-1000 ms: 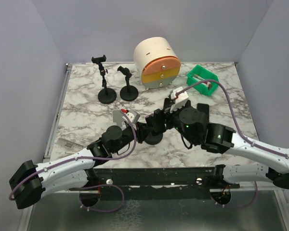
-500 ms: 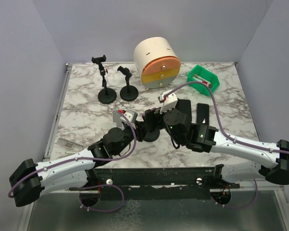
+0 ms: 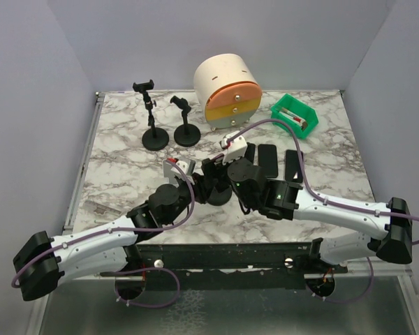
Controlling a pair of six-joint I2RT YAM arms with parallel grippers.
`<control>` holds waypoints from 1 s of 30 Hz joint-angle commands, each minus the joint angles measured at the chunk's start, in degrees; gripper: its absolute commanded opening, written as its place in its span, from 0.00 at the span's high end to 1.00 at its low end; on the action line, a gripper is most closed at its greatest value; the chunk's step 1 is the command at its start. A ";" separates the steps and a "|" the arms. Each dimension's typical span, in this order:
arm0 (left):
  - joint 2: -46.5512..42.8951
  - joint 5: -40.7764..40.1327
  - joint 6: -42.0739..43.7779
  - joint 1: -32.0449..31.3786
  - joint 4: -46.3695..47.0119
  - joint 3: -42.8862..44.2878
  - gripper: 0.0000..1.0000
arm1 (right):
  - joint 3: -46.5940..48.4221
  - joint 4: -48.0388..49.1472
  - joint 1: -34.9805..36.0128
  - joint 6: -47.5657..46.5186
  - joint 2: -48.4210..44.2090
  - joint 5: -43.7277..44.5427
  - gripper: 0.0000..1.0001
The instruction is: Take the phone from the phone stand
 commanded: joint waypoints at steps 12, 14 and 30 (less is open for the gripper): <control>-4.49 2.99 -2.69 -0.48 6.49 2.80 0.96 | -2.75 3.99 -1.86 -1.62 3.59 -3.66 0.01; -4.97 2.89 -2.57 -0.48 5.83 2.61 0.82 | -3.10 4.15 -1.87 -1.67 2.73 -3.91 0.02; -10.56 2.89 1.83 -0.48 -3.72 3.78 0.36 | 0.70 -1.86 -1.87 -0.26 -3.69 -6.75 0.00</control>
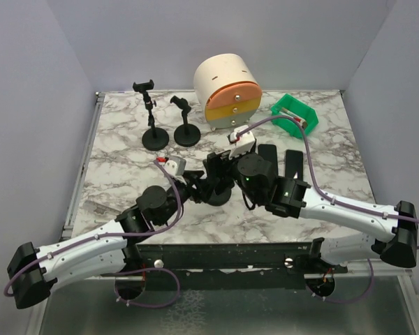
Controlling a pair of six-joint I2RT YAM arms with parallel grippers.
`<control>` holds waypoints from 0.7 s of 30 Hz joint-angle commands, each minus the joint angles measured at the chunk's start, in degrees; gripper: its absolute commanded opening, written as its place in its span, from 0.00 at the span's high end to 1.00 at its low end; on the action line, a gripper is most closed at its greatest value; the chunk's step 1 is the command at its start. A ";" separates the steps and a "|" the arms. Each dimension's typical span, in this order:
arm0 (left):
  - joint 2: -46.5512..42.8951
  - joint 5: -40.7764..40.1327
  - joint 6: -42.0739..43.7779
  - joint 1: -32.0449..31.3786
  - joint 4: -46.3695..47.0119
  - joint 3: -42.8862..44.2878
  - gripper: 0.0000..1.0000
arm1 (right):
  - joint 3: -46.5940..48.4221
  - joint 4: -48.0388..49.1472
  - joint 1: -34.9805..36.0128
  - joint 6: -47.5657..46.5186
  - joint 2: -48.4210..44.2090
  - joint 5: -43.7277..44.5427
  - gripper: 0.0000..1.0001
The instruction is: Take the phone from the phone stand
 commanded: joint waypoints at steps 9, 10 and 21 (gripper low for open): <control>-23.57 -4.31 9.11 -0.52 -23.95 5.05 0.01 | -1.12 -9.16 0.69 -3.92 -7.78 -10.37 0.00; -25.68 -5.54 9.99 -0.52 -25.14 4.82 0.01 | -1.47 -9.51 0.74 -4.06 -7.65 -10.47 0.00; -37.05 -15.61 10.20 -0.52 -27.65 1.23 0.01 | -1.96 -4.50 0.80 -4.61 -2.34 -6.71 0.00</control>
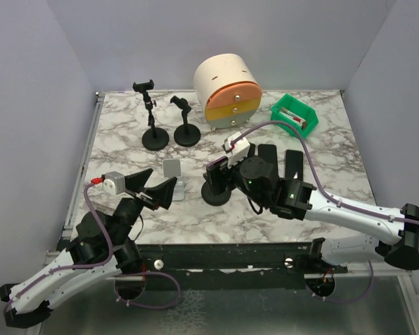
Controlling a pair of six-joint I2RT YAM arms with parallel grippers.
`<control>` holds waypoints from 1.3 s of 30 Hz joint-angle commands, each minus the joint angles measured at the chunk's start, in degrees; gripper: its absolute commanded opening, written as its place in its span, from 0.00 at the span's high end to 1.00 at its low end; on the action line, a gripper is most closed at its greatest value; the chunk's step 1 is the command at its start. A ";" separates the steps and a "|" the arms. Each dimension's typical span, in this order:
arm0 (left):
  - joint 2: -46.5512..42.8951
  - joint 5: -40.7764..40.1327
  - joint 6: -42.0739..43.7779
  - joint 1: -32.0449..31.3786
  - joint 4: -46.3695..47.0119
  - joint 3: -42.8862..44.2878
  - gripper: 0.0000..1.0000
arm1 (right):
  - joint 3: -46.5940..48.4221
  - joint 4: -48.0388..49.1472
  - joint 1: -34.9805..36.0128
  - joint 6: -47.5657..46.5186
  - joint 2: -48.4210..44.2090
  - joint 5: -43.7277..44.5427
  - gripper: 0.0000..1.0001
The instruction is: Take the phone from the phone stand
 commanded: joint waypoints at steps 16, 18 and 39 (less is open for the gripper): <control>1.64 -3.56 0.35 -0.15 -5.59 0.51 0.01 | -1.92 6.03 0.34 -1.76 6.33 7.87 0.03; 1.78 -3.47 0.30 -0.15 -5.61 0.48 0.01 | -1.86 6.30 0.34 -2.02 6.88 7.94 0.05; 3.80 -1.30 -0.08 -0.15 -5.11 0.16 0.02 | -3.69 7.18 0.34 -2.56 6.87 7.56 0.55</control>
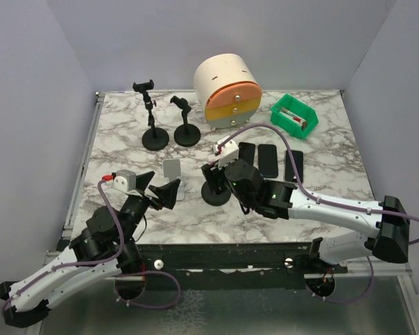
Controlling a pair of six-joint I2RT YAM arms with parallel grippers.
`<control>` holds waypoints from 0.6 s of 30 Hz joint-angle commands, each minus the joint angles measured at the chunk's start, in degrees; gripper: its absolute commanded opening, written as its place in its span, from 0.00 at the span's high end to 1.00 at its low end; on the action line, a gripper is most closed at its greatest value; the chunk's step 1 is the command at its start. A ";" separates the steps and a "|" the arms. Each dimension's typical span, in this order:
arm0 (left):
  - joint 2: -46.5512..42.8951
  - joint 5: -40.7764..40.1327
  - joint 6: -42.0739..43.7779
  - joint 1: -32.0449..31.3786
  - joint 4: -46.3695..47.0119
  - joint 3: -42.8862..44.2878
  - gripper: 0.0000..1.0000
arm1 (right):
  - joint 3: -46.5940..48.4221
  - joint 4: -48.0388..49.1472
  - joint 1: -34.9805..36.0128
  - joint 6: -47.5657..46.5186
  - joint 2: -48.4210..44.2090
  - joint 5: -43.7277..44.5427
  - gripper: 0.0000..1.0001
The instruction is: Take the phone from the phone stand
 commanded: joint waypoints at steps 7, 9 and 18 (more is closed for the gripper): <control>10.91 10.02 0.35 -0.15 7.49 -0.30 0.01 | 1.24 -5.60 0.34 -1.50 -3.93 0.13 1.00; 16.68 11.63 -0.45 -0.15 11.76 -0.17 0.01 | 2.00 -7.66 0.34 -0.68 -4.55 0.43 1.00; 31.51 17.28 -0.05 -0.15 29.57 -2.82 0.04 | 4.69 -13.59 0.36 5.29 -4.69 3.08 1.00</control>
